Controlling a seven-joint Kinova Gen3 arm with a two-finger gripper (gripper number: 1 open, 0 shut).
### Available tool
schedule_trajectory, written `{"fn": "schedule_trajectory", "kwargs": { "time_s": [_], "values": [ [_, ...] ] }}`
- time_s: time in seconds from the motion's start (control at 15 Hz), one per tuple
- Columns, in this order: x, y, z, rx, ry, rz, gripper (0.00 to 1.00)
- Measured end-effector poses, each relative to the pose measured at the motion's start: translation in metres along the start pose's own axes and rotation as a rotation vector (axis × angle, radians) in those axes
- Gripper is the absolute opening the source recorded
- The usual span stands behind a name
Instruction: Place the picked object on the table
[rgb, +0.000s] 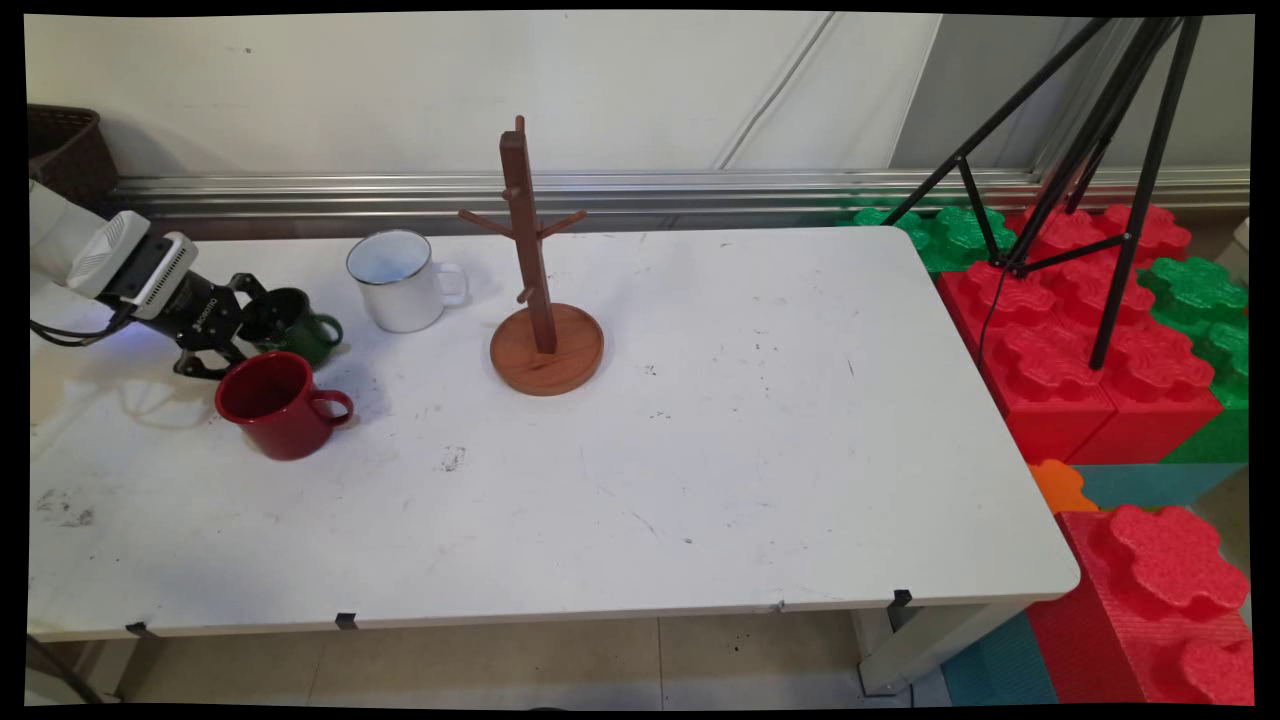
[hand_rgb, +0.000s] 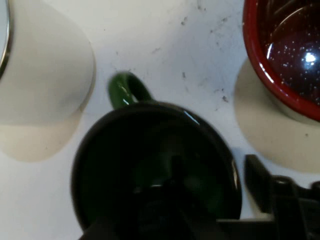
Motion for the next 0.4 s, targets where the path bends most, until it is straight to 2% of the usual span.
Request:
{"fn": "schedule_trajectory", "kwargs": {
  "time_s": [0.4],
  "values": [
    [0.0041,-0.0016,0.0012,-0.002,0.006,0.009,1.0]
  ]
}}
